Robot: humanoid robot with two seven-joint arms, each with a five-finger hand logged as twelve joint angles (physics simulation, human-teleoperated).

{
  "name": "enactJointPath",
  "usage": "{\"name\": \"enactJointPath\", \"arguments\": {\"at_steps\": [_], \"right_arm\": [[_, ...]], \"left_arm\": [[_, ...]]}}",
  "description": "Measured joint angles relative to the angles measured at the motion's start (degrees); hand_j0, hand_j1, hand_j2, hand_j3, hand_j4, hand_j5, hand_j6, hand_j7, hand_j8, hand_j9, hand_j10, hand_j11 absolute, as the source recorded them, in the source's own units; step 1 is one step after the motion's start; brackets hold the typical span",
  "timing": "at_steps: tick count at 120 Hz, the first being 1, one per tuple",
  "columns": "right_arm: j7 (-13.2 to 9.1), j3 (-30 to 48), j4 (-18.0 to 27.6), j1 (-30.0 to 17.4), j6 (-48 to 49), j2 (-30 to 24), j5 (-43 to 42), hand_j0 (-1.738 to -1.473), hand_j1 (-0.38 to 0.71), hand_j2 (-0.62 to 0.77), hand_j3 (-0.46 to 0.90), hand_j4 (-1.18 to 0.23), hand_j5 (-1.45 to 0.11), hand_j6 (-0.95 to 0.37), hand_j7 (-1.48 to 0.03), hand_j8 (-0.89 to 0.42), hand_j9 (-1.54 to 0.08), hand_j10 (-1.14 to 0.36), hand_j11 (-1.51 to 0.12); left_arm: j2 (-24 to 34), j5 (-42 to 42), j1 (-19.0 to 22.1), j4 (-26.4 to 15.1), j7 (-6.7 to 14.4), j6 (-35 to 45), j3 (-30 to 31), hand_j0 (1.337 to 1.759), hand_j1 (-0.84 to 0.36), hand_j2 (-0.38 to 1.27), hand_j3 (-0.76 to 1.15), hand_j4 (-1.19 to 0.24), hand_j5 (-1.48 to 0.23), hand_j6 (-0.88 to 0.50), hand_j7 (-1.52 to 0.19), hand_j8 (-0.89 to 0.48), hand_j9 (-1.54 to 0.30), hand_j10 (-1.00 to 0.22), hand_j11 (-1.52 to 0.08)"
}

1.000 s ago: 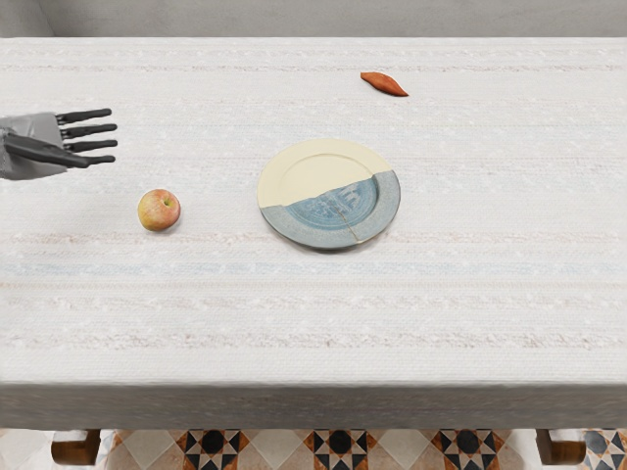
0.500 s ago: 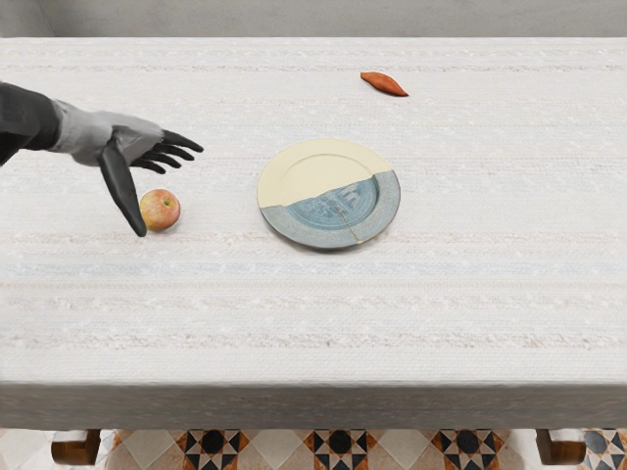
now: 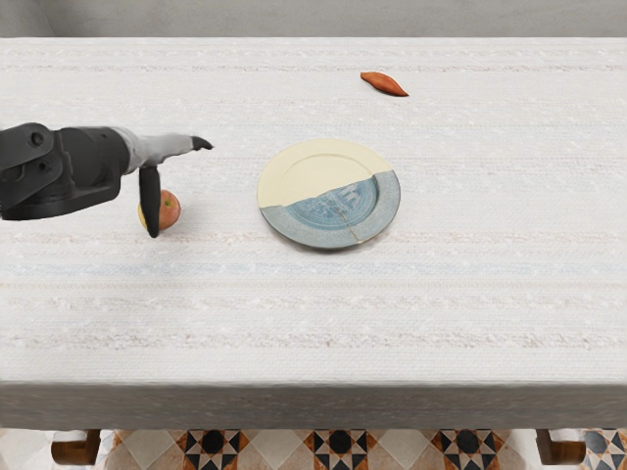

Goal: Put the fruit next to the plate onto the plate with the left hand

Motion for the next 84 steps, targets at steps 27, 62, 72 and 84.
{"name": "enactJointPath", "arguments": {"at_steps": [27, 62, 72, 84], "right_arm": [[0.0, 0.0, 0.0, 0.0, 0.0, 0.0, 0.0, -1.658, -0.32, 0.0, 0.0, -0.02, -0.03, -0.02, -0.03, -0.02, -0.03, -0.02, -0.03], [0.0, 0.0, 0.0, 0.0, 0.0, 0.0, 0.0, -1.658, -0.32, 0.0, 0.0, -0.02, -0.03, -0.02, -0.03, -0.02, -0.03, -0.02, -0.03], [0.0, 0.0, 0.0, 0.0, 0.0, 0.0, 0.0, -1.658, -0.32, 0.0, 0.0, -0.02, -0.03, -0.02, -0.03, -0.02, -0.03, -0.02, -0.03], [0.0, 0.0, 0.0, 0.0, 0.0, 0.0, 0.0, -1.658, -0.32, 0.0, 0.0, -0.02, -0.03, -0.02, -0.03, -0.02, -0.03, -0.02, -0.03]], "left_arm": [[-1.6, 5.9, 0.4, -0.1, 0.0, 3.9, 2.7, 1.658, 0.28, 0.01, 0.0, -0.07, -0.08, -0.07, -0.08, -0.07, -0.08, -0.07, -0.08], [-2.6, 8.3, 1.0, 0.2, 0.0, 12.6, 8.9, 1.658, 0.25, 0.02, 0.0, -0.09, -0.11, -0.09, -0.11, -0.09, -0.11, -0.09, -0.11], [-2.5, 8.4, 1.7, 0.3, 0.0, 13.2, 9.9, 1.658, 0.23, 0.02, 0.0, -0.11, -0.14, -0.11, -0.14, -0.11, -0.14, -0.11, -0.13], [-2.6, 8.4, 2.4, 0.4, 0.0, 14.3, 10.7, 1.658, 0.19, 0.03, 0.0, -0.14, -0.18, -0.14, -0.18, -0.14, -0.18, -0.14, -0.18]]}}
